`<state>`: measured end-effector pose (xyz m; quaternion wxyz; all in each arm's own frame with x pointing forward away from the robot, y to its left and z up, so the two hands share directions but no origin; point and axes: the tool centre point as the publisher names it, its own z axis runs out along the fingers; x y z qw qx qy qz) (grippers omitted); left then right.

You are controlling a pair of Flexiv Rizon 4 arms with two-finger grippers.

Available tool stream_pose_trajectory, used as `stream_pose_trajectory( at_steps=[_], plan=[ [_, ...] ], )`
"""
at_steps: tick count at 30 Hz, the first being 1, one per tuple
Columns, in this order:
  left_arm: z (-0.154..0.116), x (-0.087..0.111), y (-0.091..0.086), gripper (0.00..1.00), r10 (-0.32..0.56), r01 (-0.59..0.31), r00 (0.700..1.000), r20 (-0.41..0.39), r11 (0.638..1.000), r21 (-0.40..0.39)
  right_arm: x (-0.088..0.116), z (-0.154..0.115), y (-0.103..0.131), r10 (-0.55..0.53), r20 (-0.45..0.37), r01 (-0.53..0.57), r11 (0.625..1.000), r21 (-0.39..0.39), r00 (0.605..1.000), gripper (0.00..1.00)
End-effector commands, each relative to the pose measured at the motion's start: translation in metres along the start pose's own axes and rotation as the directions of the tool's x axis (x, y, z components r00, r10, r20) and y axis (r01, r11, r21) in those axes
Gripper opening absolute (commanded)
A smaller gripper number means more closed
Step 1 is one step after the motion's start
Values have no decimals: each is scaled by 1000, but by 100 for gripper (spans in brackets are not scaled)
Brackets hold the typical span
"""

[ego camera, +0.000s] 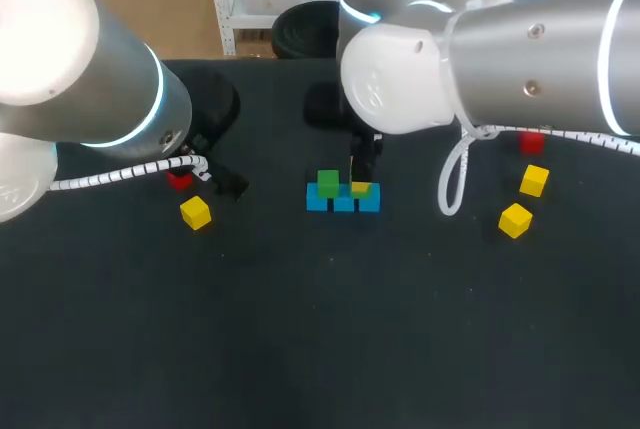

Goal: Place the blue cubes, place green cubes on the blue cubes, place the yellow cubes on the green cubes, then place the red cubes on the yellow cubes, and place purple cube on the red cubes.

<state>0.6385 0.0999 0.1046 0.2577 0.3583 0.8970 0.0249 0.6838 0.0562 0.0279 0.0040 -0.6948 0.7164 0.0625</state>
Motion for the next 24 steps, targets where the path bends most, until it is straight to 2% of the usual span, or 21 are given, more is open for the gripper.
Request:
stream_pose_trajectory(
  at_steps=[1,24],
  plan=[
    [0,0,1,100,1,-1,1000,2,1000,2,1,0,1,1,1,-1,1000,1,1000,0],
    [0,0,1,100,1,-1,1000,2,1000,2,4,-2,4,10,2,-10,1000,12,1000,0]
  ],
)
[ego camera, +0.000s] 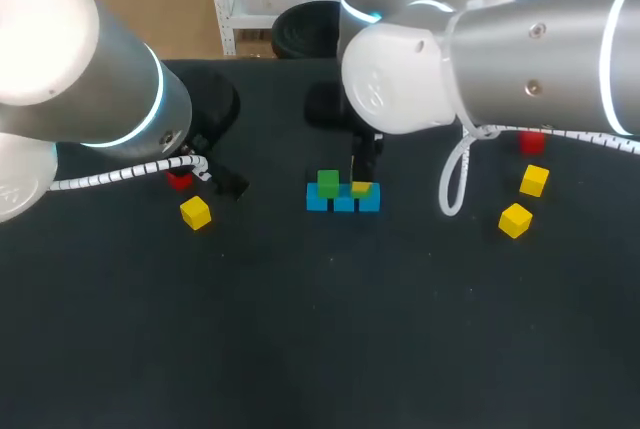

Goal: Place the blue cubes, place green cubes on the blue cubes, place the yellow cubes on the green cubes, then place the red cubes on the yellow cubes, and place purple cube on the red cubes.

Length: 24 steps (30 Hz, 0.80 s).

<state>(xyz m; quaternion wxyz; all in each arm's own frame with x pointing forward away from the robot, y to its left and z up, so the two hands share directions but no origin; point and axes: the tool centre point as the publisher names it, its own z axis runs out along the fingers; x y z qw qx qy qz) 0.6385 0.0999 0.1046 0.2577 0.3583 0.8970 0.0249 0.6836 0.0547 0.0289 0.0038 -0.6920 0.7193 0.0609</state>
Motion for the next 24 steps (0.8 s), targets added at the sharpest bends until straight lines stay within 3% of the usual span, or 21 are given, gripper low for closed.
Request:
stream_pose_trajectory(
  at_steps=[1,24],
  plan=[
    [0,0,1,100,1,-1,1000,2,1000,2,3,-1,3,1,3,-1,1000,9,1000,0],
    [0,0,1,100,1,-1,1000,2,1000,2,2,1,3,-5,0,5,1000,4,1000,0]
  ],
)
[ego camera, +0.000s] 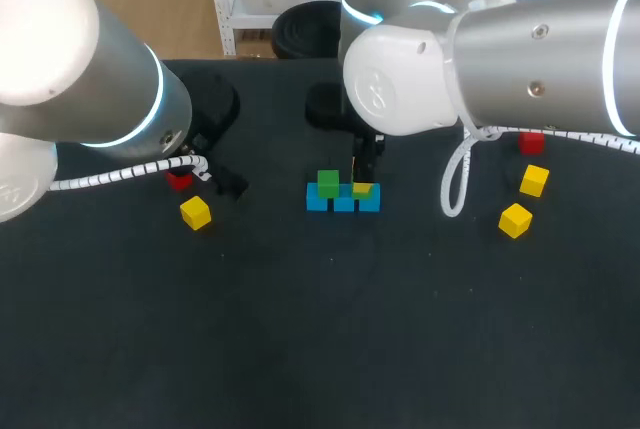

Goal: Place the blue cubes, place green cubes on the blue cubes, place the yellow cubes on the green cubes, then place the red cubes on the yellow cubes, and place purple cube on the red cubes.

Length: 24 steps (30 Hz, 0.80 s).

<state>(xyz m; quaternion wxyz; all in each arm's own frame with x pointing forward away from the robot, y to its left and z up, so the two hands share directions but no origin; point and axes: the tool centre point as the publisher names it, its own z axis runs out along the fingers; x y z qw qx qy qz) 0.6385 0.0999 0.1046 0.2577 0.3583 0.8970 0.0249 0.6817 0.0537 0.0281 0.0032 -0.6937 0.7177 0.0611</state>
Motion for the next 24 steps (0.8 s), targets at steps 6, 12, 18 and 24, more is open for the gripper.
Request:
stream_pose_trajectory(
  at_steps=[6,12,18,24],
  plan=[
    [0,0,1,100,1,-1,1000,2,1000,2,0,0,0,-4,0,4,1000,8,1000,0],
    [0,0,1,100,1,-1,1000,2,1000,2,0,1,0,-5,0,5,1000,5,1000,0],
    [0,0,1,100,1,-1,1000,2,1000,2,0,2,-1,-7,1,6,1000,3,1000,0],
    [0,0,1,100,1,-1,1000,2,1000,2,-1,3,-1,-10,-3,10,1000,-1,1000,34]
  ],
)
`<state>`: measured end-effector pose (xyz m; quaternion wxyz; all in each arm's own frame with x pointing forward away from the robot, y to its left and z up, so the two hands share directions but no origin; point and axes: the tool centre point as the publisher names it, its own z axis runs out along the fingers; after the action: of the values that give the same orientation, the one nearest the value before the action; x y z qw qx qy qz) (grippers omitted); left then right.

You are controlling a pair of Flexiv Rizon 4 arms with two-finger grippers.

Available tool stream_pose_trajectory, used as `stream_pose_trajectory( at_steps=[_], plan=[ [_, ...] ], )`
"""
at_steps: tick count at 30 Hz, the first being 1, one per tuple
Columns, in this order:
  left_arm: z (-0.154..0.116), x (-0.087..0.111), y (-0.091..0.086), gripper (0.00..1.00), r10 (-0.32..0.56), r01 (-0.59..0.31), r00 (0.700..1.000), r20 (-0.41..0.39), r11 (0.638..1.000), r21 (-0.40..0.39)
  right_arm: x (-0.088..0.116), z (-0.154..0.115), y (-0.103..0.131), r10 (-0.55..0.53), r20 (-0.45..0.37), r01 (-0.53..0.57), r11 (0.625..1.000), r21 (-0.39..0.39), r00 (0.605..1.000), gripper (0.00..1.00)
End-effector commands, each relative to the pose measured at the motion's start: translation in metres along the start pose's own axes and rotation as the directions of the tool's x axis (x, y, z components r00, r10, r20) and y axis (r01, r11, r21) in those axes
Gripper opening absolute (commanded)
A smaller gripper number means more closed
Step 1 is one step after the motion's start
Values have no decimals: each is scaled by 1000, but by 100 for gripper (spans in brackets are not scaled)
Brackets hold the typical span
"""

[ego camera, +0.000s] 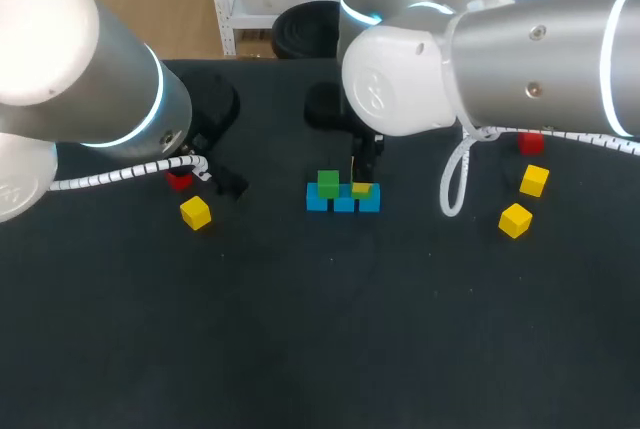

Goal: Place the blue cubes, place green cubes on the blue cubes, place the yellow cubes on the green cubes, then place the red cubes on the yellow cubes, and place purple cube on the red cubes.

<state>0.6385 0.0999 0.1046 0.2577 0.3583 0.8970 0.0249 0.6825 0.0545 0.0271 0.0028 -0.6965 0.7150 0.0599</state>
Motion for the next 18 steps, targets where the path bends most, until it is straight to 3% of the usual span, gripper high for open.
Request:
stream_pose_trajectory(
  at_steps=[1,3,18],
  plan=[
    [0,0,1,100,1,-1,1000,2,1000,2,0,2,0,-3,-1,3,1000,-2,1000,45],
    [0,0,1,100,1,-1,1000,2,1000,2,0,2,0,-4,-3,4,1000,-1,1000,100],
    [0,0,1,100,1,-1,1000,2,1000,2,0,-7,2,-2,13,2,999,49,1000,100]
  ],
)
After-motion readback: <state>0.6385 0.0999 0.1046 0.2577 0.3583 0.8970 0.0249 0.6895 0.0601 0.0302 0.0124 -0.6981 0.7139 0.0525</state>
